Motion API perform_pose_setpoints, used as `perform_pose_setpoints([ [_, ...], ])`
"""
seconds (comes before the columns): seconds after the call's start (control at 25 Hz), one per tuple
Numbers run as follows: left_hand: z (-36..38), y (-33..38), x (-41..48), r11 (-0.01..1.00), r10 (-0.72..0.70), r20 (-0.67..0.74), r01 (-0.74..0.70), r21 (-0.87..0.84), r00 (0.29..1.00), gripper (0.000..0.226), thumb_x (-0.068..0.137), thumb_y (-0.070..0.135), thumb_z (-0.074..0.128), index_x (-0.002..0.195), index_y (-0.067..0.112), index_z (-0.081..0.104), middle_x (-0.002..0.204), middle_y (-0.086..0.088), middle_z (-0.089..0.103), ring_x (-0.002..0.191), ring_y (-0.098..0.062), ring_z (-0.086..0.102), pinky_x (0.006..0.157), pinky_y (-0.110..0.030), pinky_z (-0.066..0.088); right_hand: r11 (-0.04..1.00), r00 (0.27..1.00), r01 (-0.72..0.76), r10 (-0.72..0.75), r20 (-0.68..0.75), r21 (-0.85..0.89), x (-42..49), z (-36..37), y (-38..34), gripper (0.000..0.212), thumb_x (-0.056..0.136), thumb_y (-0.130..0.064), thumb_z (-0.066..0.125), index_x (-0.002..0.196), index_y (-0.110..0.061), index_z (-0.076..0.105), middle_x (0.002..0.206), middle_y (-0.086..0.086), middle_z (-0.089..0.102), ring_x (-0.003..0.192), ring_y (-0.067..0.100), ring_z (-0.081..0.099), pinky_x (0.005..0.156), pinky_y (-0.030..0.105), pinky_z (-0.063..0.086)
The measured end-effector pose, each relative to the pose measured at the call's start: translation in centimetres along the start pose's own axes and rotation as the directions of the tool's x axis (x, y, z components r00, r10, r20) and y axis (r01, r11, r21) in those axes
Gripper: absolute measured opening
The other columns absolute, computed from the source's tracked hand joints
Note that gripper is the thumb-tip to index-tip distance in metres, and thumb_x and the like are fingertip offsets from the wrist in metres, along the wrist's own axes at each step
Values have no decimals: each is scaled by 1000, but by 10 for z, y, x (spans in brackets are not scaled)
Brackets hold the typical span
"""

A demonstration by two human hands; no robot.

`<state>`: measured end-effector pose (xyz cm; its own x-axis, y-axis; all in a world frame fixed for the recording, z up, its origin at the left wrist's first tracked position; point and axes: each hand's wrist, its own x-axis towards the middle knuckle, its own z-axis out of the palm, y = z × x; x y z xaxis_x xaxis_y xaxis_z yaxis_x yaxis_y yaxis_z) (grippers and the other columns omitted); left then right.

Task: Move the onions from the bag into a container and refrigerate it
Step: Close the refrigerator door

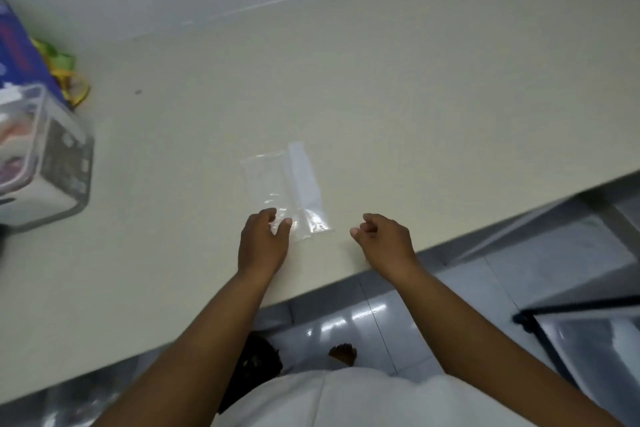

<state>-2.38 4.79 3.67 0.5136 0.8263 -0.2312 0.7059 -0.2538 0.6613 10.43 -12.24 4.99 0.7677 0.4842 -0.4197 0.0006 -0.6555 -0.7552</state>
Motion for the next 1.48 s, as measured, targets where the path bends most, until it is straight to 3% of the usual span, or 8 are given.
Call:
perform_pose_setpoints([
  [0.16, -14, -24, 27, 992, -126, -7, 126, 9, 992, 50, 90, 32, 62, 133, 10, 51, 140, -14, 46, 128, -31, 48, 105, -37, 38, 986, 999, -30, 34, 21, -165, 33, 41, -31, 44, 90, -35, 60, 124, -8, 59, 113, 7, 67, 116, 26, 56, 96, 28, 40],
  [0.36, -20, -33, 40, 956, -267, 54, 272, -108, 962, 57, 86, 26, 68, 135, 7, 48, 128, -14, 60, 118, -29, 57, 101, -33, 41, 970, 995, -93, 98, 10, -225, 45, 59, -44, 35, 85, -33, 60, 61, -17, 40, 64, -2, 40, 70, 23, 41, 57, 28, 31],
  [0.72, -13, -30, 31, 897, -308, 222, 360, -255, 925, 16, 78, 18, 76, 89, 7, 71, 90, -13, 72, 64, -20, 61, 60, -25, 47, 985, 985, -171, 171, 0, 20, 18, 45, -17, 12, 84, -17, 64, 86, -5, 64, 75, 7, 69, 49, 10, 64, 65, 27, 51],
  [1.0, 21, -8, 14, 921, -242, 285, 312, -234, 927, 17, 75, 17, 77, 85, 9, 67, 88, -12, 71, 84, -33, 69, 80, -47, 59, 982, 978, -156, 169, -119, 110, -9, 5, 19, 28, 84, -25, 68, 110, -15, 65, 95, 0, 69, 93, 16, 65, 89, 27, 50],
  [1.16, 21, 4, -4, 998, -68, 87, 69, -8, 994, 77, 71, 34, 81, 134, 10, 45, 126, -13, 55, 114, -36, 55, 96, -45, 48, 976, 963, -152, 182, -198, 158, -65, -33, 66, 30, 90, -24, 63, 118, -15, 63, 95, -10, 63, 88, 0, 58, 72, 5, 40],
  [1.28, 24, 25, -24, 958, 270, -57, -262, 118, 961, 75, 76, 33, 78, 137, 10, 41, 131, -15, 49, 118, -37, 47, 96, -50, 46, 932, 908, -244, 317, -274, 269, -121, -56, 119, 27, 89, -25, 66, 115, -17, 65, 96, -10, 67, 90, 0, 62, 76, 7, 46],
  [1.36, 46, 51, -44, 919, 388, 104, -393, 39, 916, 63, 80, 28, 75, 134, 14, 46, 123, -7, 54, 109, -28, 54, 86, -43, 50, 867, 810, -314, 457, -369, 386, -164, -68, 154, 26, 87, -24, 68, 112, -16, 68, 94, -5, 71, 89, 9, 67, 83, 20, 53],
  [1.48, 98, 89, -84, 843, 510, 445, -531, -87, 736, 51, 81, 25, 74, 126, 16, 54, 108, 1, 60, 94, -20, 60, 77, -34, 48, 780, 609, -310, 602, -517, 543, -231, -76, 189, 19, 86, -19, 69, 105, -18, 69, 91, -2, 71, 83, 5, 66, 67, 4, 48],
])
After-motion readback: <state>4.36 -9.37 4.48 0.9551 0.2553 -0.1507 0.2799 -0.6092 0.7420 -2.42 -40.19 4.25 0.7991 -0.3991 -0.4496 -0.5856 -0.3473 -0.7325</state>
